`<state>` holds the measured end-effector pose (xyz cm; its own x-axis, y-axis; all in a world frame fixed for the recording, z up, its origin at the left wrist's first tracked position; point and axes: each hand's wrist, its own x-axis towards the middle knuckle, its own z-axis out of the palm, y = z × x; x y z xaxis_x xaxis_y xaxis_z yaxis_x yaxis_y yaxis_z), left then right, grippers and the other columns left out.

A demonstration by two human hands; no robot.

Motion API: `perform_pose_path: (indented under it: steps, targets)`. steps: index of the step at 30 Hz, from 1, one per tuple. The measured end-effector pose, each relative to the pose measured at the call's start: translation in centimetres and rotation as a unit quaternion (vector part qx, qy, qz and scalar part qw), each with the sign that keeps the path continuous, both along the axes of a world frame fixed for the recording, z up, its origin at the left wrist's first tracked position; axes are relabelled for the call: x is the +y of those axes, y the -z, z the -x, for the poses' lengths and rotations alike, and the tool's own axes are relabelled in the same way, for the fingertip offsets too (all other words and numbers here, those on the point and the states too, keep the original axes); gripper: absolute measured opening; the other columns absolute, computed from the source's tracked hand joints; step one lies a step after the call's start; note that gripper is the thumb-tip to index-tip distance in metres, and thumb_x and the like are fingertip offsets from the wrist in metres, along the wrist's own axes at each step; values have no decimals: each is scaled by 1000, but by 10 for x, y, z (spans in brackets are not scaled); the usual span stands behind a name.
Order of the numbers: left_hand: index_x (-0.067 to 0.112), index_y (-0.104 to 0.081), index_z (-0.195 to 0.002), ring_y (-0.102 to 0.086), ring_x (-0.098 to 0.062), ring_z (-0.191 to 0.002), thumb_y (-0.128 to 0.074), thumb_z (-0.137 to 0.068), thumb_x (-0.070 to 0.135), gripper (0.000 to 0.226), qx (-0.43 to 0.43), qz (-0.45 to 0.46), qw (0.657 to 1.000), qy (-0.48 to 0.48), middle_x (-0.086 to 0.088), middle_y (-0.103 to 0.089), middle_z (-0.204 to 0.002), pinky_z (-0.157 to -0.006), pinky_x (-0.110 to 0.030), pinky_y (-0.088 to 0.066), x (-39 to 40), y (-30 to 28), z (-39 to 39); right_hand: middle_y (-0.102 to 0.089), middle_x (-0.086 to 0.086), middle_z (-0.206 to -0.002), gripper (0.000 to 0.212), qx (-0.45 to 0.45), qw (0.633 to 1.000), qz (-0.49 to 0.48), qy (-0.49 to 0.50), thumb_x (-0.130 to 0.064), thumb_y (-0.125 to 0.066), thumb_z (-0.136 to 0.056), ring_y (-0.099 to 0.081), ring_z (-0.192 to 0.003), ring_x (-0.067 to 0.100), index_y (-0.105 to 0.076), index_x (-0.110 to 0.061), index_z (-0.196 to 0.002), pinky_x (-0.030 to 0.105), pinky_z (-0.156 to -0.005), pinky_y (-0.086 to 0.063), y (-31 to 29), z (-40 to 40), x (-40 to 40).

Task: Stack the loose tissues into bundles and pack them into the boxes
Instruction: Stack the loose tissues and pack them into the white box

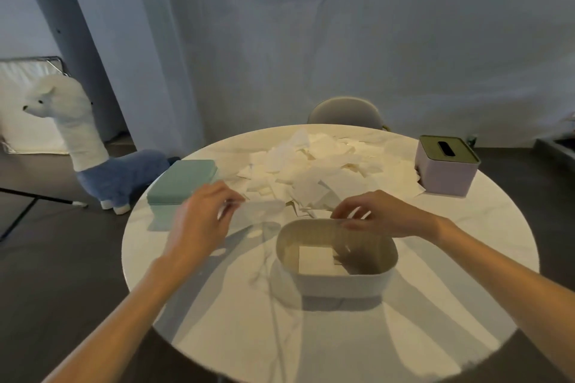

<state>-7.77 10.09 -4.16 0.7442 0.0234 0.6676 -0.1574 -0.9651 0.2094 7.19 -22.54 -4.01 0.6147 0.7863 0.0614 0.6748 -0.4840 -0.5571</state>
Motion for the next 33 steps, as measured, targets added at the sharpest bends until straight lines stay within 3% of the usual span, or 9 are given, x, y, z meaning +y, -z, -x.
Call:
perform_pose_path:
  steps: [9, 13, 15, 17, 20, 22, 26, 29, 33]
  targets:
    - [43, -65, -88, -58, -2, -88, -78, -90, 35, 16, 221, -33, 974, 27, 22, -64, -91, -76, -21, -50, 7, 53, 35, -74, -15, -98, 14, 60, 998, 30, -8, -32, -68, -96, -70, -90, 4, -75, -24, -105, 18, -85, -57, -8, -4, -9]
    - [36, -73, -97, -66, -5, -85, -72, -95, 31, 5, 215, 83, 970, 75, 18, -71, -91, -77, -30, -57, -5, 40, 16, -68, -14, -109, 24, -92, 986, -80, 115, -29, -78, -89, -67, -98, 12, -68, -26, -111, 14, -83, -51, 5, -26, -6]
    - [29, -74, -108, -71, -10, -92, -60, -103, 30, 15, 239, 228, 935, 131, 11, -76, -98, -84, -32, -59, -23, 32, 1, -55, -11, -131, 51, -133, 981, -51, 132, -33, -83, -83, -56, -116, 14, -59, -25, -129, 23, -98, -47, 11, -38, -4]
    - [27, -71, -124, -70, -14, -105, -41, -108, 39, 36, 318, 362, 855, 190, 7, -75, -114, -93, -27, -57, -45, 25, -12, -46, -5, -148, 61, -143, 983, -31, 115, -36, -84, -82, -46, -130, 16, -56, -26, -135, 33, -110, -41, 16, -46, 0]
    - [35, -73, -124, -65, -2, -114, -22, -107, 53, 57, 398, 384, 809, 201, 16, -72, -122, -97, -18, -51, -59, 29, -24, -60, -7, -130, 37, -164, 982, -79, 54, -31, -82, -85, -54, -116, 9, -67, -25, -117, 32, -106, -49, 24, -46, 5]
    - [28, -79, -113, -67, -6, -112, -16, -105, 56, 69, 412, 400, 793, 206, 9, -75, -116, -96, -20, -51, -60, 35, -34, -64, -13, -119, 38, -70, 996, -56, 3, -38, -82, -84, -60, -106, 5, -67, -27, -118, 25, -94, -54, 30, -41, 6]
    - [10, -81, -92, -75, -32, -96, -27, -105, 54, 71, 365, 455, 775, 242, -16, -77, -101, -90, -35, -60, -64, 41, -69, -47, -22, -142, 79, -64, 995, 78, -26, -71, -74, -75, -49, -123, 2, -46, -40, -142, 22, -106, -45, 54, -45, 3]
    - [5, -76, -91, -72, -36, -83, -38, -98, 56, 64, 264, 511, 794, 198, -18, -76, -90, -75, -34, -61, -69, 42, -107, -53, -20, -137, 66, -69, 997, 31, 18, -58, -75, -81, -53, -119, 6, -50, -37, -139, 31, -104, -49, 60, -51, 6]
    - [6, -72, -101, -70, -28, -85, -52, -106, 38, 38, 174, 483, 828, 224, -10, -75, -92, -80, -35, -58, -76, 46, -138, -67, -6, -121, 32, -165, 986, 26, 22, -29, -77, -85, -59, -113, 17, -70, -25, -116, 38, -99, -52, 67, -63, 27]
